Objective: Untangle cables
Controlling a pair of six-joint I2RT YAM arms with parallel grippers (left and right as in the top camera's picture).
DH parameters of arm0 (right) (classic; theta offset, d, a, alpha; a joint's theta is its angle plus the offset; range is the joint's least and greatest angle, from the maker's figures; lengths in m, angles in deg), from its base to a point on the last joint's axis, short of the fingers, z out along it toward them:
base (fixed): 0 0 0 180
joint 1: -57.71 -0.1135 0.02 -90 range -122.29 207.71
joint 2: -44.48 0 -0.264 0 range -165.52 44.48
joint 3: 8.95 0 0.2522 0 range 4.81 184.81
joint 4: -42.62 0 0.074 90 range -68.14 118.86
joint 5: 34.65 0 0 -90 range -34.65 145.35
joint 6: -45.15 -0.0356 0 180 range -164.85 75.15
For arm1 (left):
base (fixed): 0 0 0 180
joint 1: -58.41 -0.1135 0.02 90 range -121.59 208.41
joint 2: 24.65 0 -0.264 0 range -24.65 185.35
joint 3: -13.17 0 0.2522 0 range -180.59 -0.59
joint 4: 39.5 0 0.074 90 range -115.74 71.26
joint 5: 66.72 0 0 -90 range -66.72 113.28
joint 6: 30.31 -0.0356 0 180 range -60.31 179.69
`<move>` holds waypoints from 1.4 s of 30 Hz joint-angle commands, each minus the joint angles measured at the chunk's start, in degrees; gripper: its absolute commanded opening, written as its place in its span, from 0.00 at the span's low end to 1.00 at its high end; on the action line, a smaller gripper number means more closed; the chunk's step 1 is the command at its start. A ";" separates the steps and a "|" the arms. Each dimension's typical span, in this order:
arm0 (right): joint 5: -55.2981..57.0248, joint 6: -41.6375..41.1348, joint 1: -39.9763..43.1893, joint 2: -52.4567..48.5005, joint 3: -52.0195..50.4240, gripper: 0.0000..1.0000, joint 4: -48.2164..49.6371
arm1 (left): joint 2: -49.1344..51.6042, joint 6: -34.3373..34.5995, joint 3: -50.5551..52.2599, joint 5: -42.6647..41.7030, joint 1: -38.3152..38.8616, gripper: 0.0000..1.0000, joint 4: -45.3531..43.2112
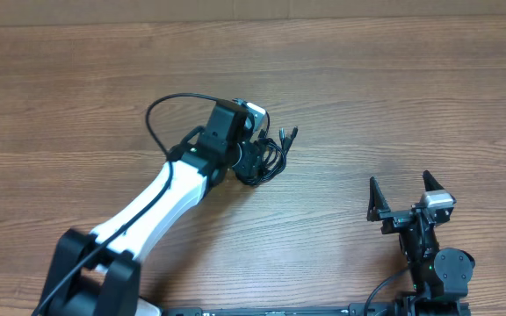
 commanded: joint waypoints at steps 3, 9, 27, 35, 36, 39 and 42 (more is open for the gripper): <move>0.50 0.04 -0.33 0.44 -0.59 1.00 0.15 | 7.69 -2.27 -0.11 -0.26 0.37 0.74 -3.87; 0.50 0.07 -0.31 0.44 -0.59 1.00 0.15 | 12.90 -6.19 -0.11 1.05 0.35 0.73 -6.67; 0.50 0.07 -0.33 0.44 -0.59 1.00 0.15 | 4.17 -5.90 -0.13 -2.89 0.11 0.89 -4.96; 0.50 0.07 -0.31 0.44 -0.59 1.00 0.15 | 2.86 -7.50 -0.11 2.67 -3.39 0.93 -1.42; 0.50 0.04 -0.31 0.44 -0.59 1.00 0.15 | 2.86 -7.82 -0.11 2.69 -4.37 0.92 -1.05; 0.50 0.07 -0.31 0.44 -0.59 1.00 0.15 | 2.86 -7.98 -0.11 1.84 -7.26 0.94 -0.92; 0.50 0.07 -0.33 0.46 -0.59 1.00 0.15 | 2.86 -12.70 -0.11 -5.64 -9.22 0.98 -0.50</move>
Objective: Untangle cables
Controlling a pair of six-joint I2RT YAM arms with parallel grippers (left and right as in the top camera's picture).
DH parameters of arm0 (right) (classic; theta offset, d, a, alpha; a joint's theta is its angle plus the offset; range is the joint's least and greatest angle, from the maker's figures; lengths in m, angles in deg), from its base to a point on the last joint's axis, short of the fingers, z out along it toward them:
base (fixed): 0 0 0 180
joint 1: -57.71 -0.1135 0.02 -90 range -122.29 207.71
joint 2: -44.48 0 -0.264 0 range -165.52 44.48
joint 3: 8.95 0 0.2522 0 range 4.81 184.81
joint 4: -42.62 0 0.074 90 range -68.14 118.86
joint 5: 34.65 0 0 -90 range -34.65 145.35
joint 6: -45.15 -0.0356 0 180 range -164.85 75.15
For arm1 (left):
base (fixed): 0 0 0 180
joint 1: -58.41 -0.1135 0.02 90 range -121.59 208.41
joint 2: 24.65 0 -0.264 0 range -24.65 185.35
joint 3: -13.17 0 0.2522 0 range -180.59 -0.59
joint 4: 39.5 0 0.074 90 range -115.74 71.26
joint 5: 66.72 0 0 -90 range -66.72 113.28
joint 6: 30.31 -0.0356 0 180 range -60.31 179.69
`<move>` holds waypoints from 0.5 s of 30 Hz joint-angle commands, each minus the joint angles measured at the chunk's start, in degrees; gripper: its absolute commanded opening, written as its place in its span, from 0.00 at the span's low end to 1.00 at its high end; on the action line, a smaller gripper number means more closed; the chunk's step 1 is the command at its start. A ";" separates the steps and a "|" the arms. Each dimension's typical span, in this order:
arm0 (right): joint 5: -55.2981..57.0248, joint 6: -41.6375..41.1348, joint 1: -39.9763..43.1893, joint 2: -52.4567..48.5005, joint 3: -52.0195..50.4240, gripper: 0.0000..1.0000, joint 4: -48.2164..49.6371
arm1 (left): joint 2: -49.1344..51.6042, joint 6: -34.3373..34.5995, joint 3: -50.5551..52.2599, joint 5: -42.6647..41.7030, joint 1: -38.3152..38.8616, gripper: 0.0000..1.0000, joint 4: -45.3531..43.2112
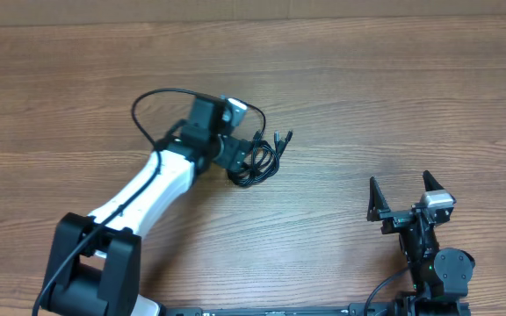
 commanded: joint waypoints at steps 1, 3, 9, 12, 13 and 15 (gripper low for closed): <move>0.48 0.09 -0.31 0.44 -0.59 1.00 0.17 | -0.07 -6.64 -0.22 -8.07 -1.86 0.99 0.44; 0.48 0.09 -0.33 0.44 -0.59 1.00 0.17 | 0.26 -9.35 -0.22 -9.75 -2.01 1.00 0.39; 0.48 0.09 -0.31 0.44 -0.59 1.00 0.17 | 2.56 -15.26 -0.22 -9.40 -1.92 1.00 1.88; 0.48 0.07 -0.31 0.44 -0.59 1.00 0.17 | 5.88 -16.63 -0.22 -9.25 -1.29 1.00 1.42; 0.48 0.07 -0.33 0.44 -0.59 1.00 0.17 | 6.71 -16.61 -0.22 -9.27 -1.29 1.00 1.11; 0.48 0.09 -0.31 0.44 -0.59 1.00 0.17 | 7.93 -16.59 -0.22 -9.29 -1.29 1.00 0.24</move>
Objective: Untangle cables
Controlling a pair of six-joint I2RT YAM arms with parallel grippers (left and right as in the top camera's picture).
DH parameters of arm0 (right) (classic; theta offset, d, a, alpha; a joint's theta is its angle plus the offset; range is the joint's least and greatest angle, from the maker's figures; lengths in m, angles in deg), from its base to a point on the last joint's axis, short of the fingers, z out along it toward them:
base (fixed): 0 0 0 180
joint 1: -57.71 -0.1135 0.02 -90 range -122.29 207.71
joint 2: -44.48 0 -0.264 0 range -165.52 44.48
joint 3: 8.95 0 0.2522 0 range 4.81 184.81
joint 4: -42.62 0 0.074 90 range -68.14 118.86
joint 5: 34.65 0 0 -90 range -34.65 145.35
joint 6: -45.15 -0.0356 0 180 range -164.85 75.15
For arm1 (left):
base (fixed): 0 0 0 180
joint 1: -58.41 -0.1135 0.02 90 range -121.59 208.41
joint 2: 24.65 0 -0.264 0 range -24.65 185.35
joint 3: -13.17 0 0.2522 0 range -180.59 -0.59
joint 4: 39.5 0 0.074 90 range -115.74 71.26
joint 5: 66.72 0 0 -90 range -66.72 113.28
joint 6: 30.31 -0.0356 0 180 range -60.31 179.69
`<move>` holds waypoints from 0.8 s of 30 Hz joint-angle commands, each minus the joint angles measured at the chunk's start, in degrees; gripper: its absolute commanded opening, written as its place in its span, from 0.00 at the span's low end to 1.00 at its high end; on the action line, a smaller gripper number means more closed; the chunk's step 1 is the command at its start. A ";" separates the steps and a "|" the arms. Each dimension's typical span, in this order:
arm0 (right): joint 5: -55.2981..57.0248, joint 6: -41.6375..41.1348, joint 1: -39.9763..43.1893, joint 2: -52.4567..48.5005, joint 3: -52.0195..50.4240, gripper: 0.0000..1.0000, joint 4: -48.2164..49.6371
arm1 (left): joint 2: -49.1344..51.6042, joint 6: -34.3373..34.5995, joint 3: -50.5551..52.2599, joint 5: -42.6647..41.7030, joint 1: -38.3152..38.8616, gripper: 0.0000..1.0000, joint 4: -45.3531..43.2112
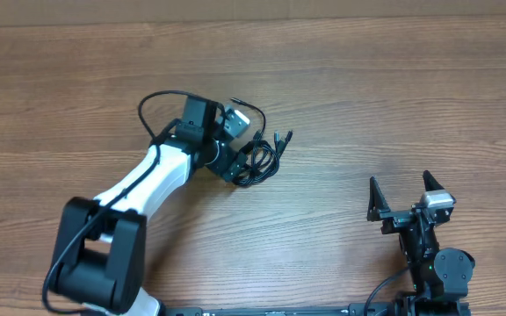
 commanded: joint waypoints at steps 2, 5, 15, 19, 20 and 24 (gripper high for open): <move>0.50 0.09 -0.33 0.46 -0.59 1.00 0.15 | 3.54 -2.64 -0.22 -1.29 0.63 1.00 -2.14; 0.50 0.09 -0.33 0.44 -0.59 1.00 0.15 | 3.76 -2.64 -0.22 -1.29 0.63 1.00 -3.43; 0.50 0.09 -0.31 0.44 -0.59 1.00 0.15 | 4.00 -2.16 -0.22 -1.05 1.03 1.00 -6.03; 0.50 0.09 -0.31 0.44 -0.59 1.00 0.15 | 4.61 -1.79 -0.22 -1.09 1.46 1.00 -7.06; 0.50 0.09 -0.31 0.44 -0.59 1.00 0.15 | 4.87 -1.62 -0.22 -1.07 1.51 1.00 -7.37; 0.50 0.07 -0.33 0.46 -0.59 1.00 0.15 | 5.68 -0.96 -0.22 -1.14 1.81 1.00 -8.28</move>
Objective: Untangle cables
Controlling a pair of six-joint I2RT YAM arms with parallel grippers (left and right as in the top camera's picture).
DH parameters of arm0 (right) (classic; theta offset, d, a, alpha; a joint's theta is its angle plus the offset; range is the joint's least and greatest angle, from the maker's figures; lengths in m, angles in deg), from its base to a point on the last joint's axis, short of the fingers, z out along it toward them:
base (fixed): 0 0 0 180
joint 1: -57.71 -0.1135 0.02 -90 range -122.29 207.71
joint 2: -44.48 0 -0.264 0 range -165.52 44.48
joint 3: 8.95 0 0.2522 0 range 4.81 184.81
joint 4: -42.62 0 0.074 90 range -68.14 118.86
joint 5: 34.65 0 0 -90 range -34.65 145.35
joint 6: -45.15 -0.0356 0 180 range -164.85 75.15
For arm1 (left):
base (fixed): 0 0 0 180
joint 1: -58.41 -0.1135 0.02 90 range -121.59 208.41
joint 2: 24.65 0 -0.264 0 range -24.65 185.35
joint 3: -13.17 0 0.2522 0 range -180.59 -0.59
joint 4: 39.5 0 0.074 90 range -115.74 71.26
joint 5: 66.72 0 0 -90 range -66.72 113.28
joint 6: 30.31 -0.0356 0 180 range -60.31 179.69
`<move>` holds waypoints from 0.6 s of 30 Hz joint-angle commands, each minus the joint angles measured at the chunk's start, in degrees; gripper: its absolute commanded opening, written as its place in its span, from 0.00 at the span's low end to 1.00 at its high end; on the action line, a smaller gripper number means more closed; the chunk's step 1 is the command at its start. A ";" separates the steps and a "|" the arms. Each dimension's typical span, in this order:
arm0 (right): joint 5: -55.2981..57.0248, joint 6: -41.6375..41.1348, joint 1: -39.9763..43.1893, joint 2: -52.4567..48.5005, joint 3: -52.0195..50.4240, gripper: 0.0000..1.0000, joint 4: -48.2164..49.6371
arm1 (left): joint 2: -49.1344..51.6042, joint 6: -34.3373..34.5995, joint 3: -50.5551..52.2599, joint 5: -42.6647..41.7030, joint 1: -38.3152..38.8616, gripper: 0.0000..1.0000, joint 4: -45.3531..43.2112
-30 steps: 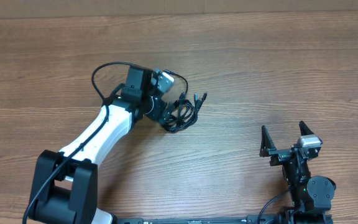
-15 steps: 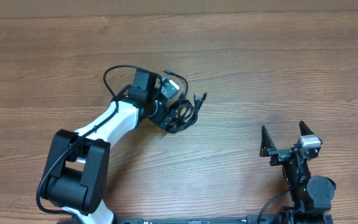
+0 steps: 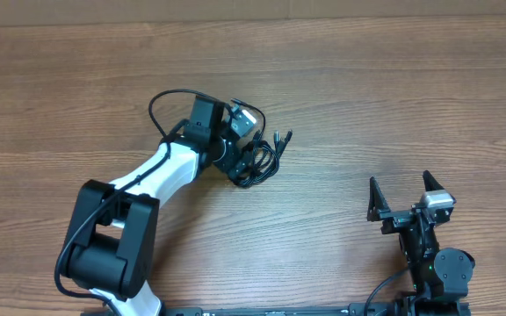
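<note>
A black cable bundle [image 3: 259, 163] lies tangled on the wooden table left of centre, with two plug ends [image 3: 283, 138] sticking out to its upper right. My left gripper [image 3: 239, 158] reaches in from the lower left and is at the bundle's left edge, shut on its strands. The wrist and its white camera block [image 3: 243, 117] hide most of the fingertips. A thin black loop [image 3: 167, 98] arcs behind the wrist. My right gripper [image 3: 401, 195] stands open near the front right, far from the cables, holding nothing.
The brown wooden table [image 3: 393, 88] fills the view. The left arm's white link [image 3: 156, 171] and black base [image 3: 108, 254] take up the front left. The right arm's base [image 3: 437, 272] sits at the front right edge.
The left wrist has shifted slightly right and the arm's lower part has swung in toward the centre. The bundle and plug ends lie where they were. The right arm has not moved.
At first the left gripper was on the bundle with the plugs further right. Then gripper and bundle stood a little further left. After that the wrist turned and the arm folded in while the bundle stayed put. The right gripper stayed open throughout.
</note>
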 commanded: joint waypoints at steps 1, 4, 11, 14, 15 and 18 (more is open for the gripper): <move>0.50 0.07 -0.33 0.44 -0.59 1.00 0.15 | 1.68 0.44 -0.22 -0.90 0.52 1.00 -0.98; 0.50 0.09 -0.31 0.44 -0.59 1.00 0.15 | 2.45 0.42 -0.22 -0.87 0.55 1.00 -1.53; 0.50 0.09 -0.33 0.44 -0.59 1.00 0.15 | 5.46 0.90 -0.22 -0.94 0.70 0.93 -1.95; 0.50 0.09 -0.31 0.44 -0.59 1.00 0.15 | 6.71 0.90 -0.22 -0.90 1.42 0.83 -1.95; 0.50 0.07 -0.31 0.46 -0.59 1.00 0.15 | 6.82 0.90 -0.22 -0.90 1.73 0.75 -1.97; 0.50 0.09 -0.31 0.44 -0.59 1.00 0.15 | 6.95 1.75 -0.22 -0.52 2.60 0.56 -2.80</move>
